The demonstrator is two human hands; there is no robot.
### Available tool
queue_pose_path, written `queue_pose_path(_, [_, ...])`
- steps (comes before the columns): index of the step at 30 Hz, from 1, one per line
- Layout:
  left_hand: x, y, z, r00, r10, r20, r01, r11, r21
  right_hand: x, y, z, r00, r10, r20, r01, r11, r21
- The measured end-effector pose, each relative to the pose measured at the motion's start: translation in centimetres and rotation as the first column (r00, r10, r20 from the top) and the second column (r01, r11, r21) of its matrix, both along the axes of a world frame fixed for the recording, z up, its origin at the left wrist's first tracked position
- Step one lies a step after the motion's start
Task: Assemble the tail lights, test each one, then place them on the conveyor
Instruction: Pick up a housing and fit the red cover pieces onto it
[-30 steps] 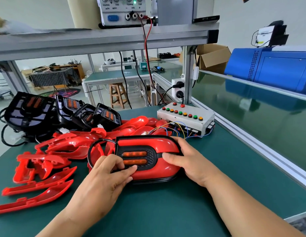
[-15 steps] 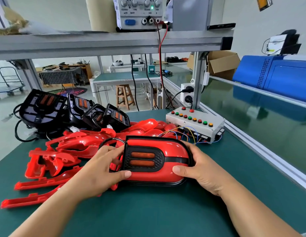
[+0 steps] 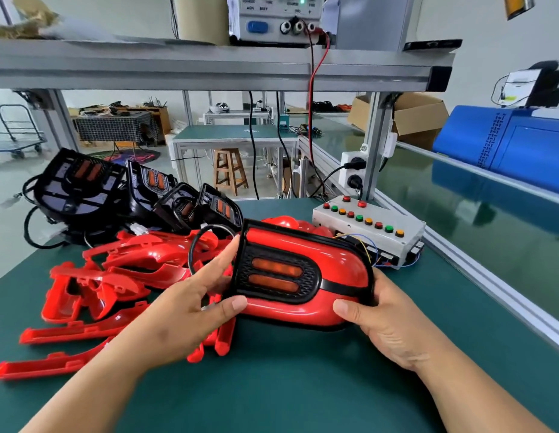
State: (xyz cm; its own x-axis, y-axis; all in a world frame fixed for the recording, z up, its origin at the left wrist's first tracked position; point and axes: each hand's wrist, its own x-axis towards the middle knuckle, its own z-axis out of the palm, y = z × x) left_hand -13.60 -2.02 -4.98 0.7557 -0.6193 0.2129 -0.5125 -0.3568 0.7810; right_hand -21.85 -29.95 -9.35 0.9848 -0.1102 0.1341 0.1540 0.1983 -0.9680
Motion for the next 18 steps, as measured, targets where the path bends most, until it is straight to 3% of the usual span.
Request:
queue_pose_path(8, [0.2,-0.3,-0.9,0.99,-0.117,-0.082,0.098,0.973,-0.209,-0.2,0.7,0.7,0.995,0.099,0.001,-0.098,0.99,0.103])
queue_pose_path(18, [0.3,-0.8,-1.0,0.976,-0.198,-0.096,0.162,0.942,-0.296,-0.3,0.8,0.6,0.996,0.079,-0.039,-0.074,0.991,0.115])
